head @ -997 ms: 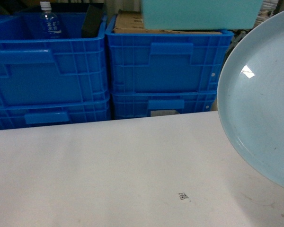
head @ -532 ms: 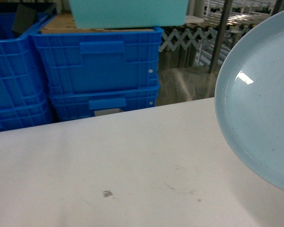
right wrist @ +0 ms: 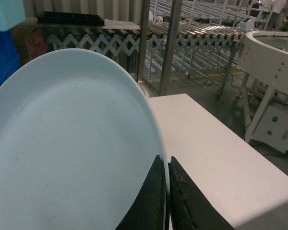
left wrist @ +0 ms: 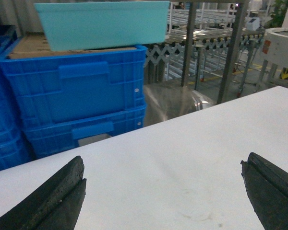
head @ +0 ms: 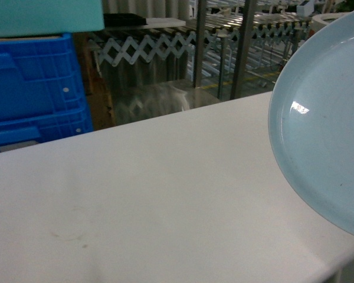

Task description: Place blue tray on left shelf second layer neatly

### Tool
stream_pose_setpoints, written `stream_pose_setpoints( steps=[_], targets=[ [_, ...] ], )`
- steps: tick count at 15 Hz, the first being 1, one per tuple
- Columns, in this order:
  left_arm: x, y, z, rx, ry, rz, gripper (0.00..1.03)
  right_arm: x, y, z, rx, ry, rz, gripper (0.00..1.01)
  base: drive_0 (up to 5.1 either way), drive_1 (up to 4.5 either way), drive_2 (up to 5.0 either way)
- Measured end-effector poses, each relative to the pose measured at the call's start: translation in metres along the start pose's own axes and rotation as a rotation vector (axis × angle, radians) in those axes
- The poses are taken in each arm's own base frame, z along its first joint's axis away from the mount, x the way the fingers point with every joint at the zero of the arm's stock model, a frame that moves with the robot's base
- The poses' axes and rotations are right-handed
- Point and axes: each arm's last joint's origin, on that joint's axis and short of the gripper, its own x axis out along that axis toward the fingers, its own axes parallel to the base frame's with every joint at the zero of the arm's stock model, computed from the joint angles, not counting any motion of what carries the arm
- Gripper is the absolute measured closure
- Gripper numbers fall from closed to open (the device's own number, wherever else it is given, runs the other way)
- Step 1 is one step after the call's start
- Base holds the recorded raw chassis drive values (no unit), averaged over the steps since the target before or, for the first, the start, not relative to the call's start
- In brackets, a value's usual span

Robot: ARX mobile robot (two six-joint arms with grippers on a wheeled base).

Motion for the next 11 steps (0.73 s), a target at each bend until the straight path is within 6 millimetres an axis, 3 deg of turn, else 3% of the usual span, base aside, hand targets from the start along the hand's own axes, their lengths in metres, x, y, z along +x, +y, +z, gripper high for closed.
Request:
stream_pose_setpoints(
  steps=[1, 11],
  targets=[
    [0.0, 0.0, -0.0001, 0.0, 0.001, 0.0, 0.05, 0.0, 0.0, -0.0003, 0.0, 0.003, 0.0, 0.99, 3.3, -4.06, -4.1],
    [0.0, 0.0, 0.0, 0.0, 0.0, 0.0, 0.05, -0.0001, -0.0011, -0.0008, 0.0, 0.004, -0.008, 0.99, -1.5, -1.47, -1.5]
  ],
)
